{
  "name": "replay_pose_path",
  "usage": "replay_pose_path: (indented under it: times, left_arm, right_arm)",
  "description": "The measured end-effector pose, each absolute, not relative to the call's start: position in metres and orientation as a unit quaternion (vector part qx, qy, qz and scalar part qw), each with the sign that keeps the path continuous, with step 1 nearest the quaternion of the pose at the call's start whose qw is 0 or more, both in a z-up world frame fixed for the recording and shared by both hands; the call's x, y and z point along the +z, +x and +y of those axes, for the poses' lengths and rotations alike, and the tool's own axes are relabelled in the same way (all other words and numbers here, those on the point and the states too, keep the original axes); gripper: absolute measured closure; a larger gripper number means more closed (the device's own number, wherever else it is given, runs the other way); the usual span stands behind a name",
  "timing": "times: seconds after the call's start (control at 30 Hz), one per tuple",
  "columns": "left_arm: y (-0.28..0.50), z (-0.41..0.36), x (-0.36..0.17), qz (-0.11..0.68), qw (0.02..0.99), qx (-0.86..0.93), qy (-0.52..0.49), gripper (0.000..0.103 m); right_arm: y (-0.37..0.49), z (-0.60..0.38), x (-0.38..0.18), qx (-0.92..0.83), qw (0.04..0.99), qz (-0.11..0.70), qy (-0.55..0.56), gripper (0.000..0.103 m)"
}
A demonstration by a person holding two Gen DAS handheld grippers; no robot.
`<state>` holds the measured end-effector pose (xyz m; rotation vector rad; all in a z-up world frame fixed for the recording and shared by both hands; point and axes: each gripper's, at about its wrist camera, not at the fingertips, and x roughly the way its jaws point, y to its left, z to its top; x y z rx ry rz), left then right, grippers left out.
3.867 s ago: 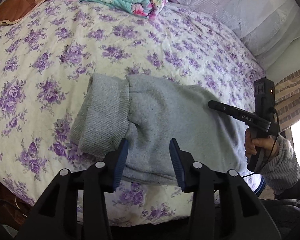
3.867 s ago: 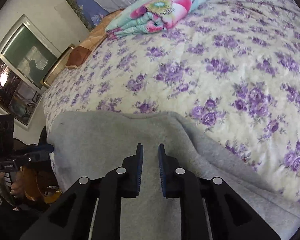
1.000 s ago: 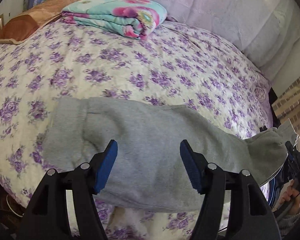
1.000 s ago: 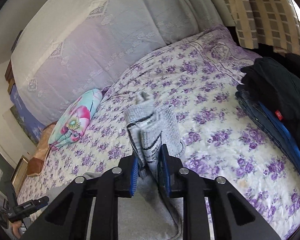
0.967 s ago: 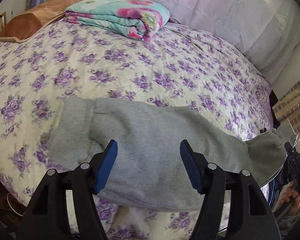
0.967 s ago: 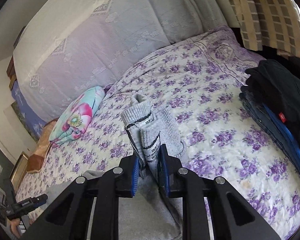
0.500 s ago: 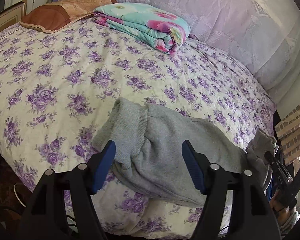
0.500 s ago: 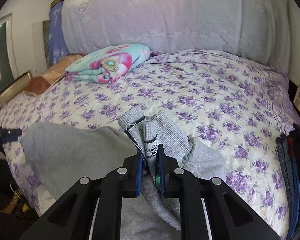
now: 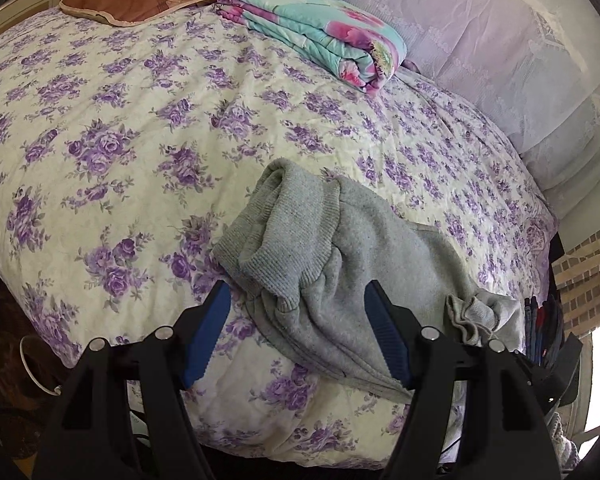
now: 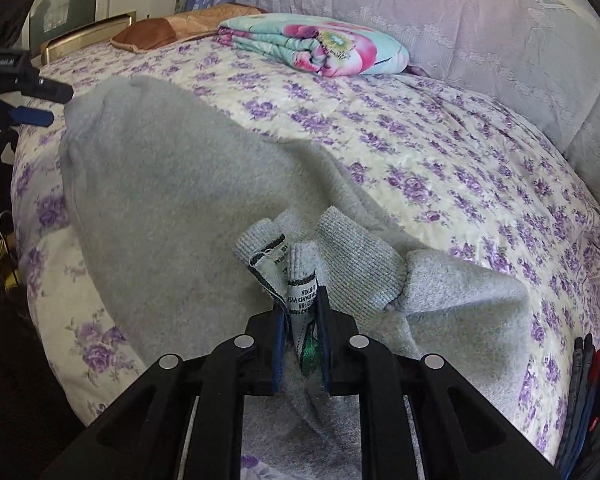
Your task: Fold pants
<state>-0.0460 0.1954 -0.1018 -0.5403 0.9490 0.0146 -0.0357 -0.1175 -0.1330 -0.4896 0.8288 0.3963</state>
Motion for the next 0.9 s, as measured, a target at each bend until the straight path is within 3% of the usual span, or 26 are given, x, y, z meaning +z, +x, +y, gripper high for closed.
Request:
replay_pose_path:
  times: [0.03,0.07,0.13,0.23,0.37,0.43,0.53,0.63,0.73,0.9]
  left_arm:
    - [-0.045,0.195,-0.103,0.453,0.853,0.006,-0.258,0.036]
    - [-0.044,0.194,-0.104,0.454,0.852,0.005,-0.259,0.036]
    - [-0.042,0.193,-0.106,0.457,0.850,0.002,-0.260,0.035]
    - [-0.042,0.192,-0.109,0.462,0.848,0.004,-0.259,0.035]
    - [-0.047,0.194,-0.112,0.463,0.844,0.009,-0.270,0.034]
    - [-0.048,0.196,-0.113,0.462,0.842,0.008,-0.279,0.034]
    - [-0.047,0.195,-0.118,0.467,0.837,0.004,-0.287,0.034]
    - [-0.044,0.196,-0.123,0.466,0.833,0.001,-0.298,0.034]
    - [-0.038,0.200,-0.134,0.470,0.825,0.002,-0.314,0.034]
    - [-0.024,0.214,-0.152,0.466,0.816,0.005,-0.342,0.034]
  right_arm:
    - [-0.036,-0.114,-0.138,0.195,0.862,0.400,-0.242,0.079]
    - [-0.038,-0.112,-0.139,0.201,0.861,0.398,-0.245,0.061]
    - [-0.043,-0.104,-0.137,0.229,0.849,0.406,-0.248,0.047]
    - [-0.052,-0.104,-0.120,0.263,0.844,0.403,-0.236,0.050]
    - [-0.056,-0.134,-0.067,0.270,0.886,0.359,-0.113,0.051]
    - [-0.045,-0.145,-0.060,0.222,0.905,0.350,-0.096,0.060]
    - [-0.020,-0.150,-0.081,0.166,0.901,0.388,-0.100,0.068]
    - [-0.008,-0.140,-0.126,0.142,0.870,0.452,-0.139,0.065]
    - [-0.015,-0.128,-0.136,0.130,0.873,0.432,-0.185,0.064]
    - [-0.011,-0.131,-0.135,0.135,0.870,0.445,-0.167,0.063]
